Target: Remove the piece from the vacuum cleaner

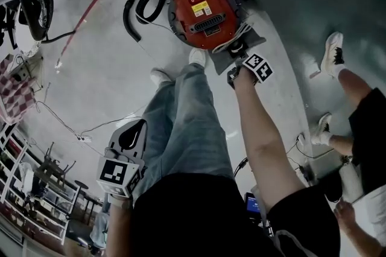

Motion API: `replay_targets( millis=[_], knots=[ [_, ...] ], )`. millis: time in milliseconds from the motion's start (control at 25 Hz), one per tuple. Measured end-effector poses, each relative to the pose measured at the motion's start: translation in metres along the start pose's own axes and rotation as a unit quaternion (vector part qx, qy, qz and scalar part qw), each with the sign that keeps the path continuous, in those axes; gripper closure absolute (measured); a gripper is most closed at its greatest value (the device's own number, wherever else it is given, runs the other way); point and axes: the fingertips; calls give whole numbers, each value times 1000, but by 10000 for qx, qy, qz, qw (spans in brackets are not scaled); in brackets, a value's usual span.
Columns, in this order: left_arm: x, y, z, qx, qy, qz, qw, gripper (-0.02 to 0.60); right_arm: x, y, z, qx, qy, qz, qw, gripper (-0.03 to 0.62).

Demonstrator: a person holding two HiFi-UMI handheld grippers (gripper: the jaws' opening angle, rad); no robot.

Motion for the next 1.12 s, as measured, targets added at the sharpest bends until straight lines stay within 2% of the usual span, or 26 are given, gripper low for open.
replay_targets(
  millis=[240,400,680,1120],
  knots=[
    [5,3,3,47,32,12,10000,563,0,-3,0,11,-76,367,9993,536],
    [5,8,3,39,-36,-2,10000,563,2,-6,-2,38,-214,787,9967,538],
    [8,7,3,63,-71,-43,9999,563,9,-9,-5,191,-524,1942,9794,540],
    [16,10,1,2,-104,-219,9997,563,9,-12,-5,179,-533,1540,9865,542]
  ],
)
Point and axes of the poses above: the fingertips, and each gripper's own axes: z forward along the fingers, y to its left, x out of its underside, and after that the axes turned 4 degrees about -y, right-handed
